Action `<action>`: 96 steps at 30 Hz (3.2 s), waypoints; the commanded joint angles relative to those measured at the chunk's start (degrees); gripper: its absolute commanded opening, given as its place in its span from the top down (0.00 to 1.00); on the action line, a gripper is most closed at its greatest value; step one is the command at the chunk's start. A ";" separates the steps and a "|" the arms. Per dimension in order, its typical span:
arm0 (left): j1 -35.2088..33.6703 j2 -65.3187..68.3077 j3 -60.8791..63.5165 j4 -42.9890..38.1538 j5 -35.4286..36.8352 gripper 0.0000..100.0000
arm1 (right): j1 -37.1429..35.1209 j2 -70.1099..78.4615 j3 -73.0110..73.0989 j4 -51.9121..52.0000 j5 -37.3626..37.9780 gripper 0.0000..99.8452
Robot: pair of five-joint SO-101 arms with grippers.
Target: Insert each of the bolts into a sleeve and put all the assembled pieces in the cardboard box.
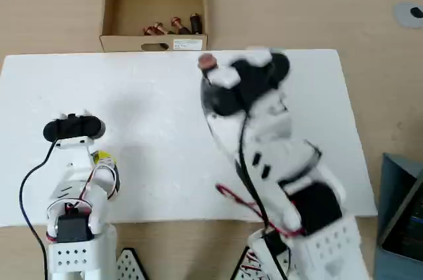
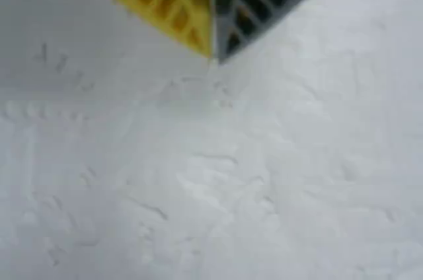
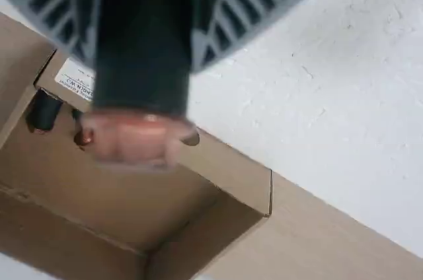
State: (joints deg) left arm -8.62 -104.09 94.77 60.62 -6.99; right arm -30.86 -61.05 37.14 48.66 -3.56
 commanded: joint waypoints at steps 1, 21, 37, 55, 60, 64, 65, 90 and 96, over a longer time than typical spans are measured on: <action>-0.44 -0.40 -0.26 -0.18 -0.26 1.00 | 0.75 9.01 -10.07 -0.35 -0.44 0.99; -0.44 -0.40 -0.26 -0.18 -0.18 1.00 | 8.57 59.56 -49.54 -11.69 -0.26 0.99; -0.44 -0.40 -0.26 -0.18 -0.18 1.00 | 8.31 100.70 -79.16 -24.62 13.19 0.99; -0.44 -0.40 -0.26 -0.18 -0.18 1.00 | 7.43 120.31 -104.75 -12.66 18.99 0.88; -0.44 -0.40 -0.26 -0.18 -0.18 1.00 | 7.43 121.45 -108.18 -10.46 18.99 0.88; -0.44 -0.40 -0.26 -0.18 -0.18 1.00 | 7.52 121.27 -112.75 -6.24 18.90 0.89; -0.44 -0.40 -0.26 -0.18 -0.18 1.00 | 7.52 121.27 -114.77 -4.31 18.90 0.91; -0.44 -0.40 -0.26 -0.18 -0.18 1.00 | 8.57 95.69 -132.70 47.30 16.09 0.99; -0.44 -0.40 -0.26 -0.18 -0.18 1.00 | 10.59 87.69 -132.44 53.80 11.60 0.99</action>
State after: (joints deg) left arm -8.62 -104.09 94.77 60.62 -6.99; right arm -22.68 32.84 -93.32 100.79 9.71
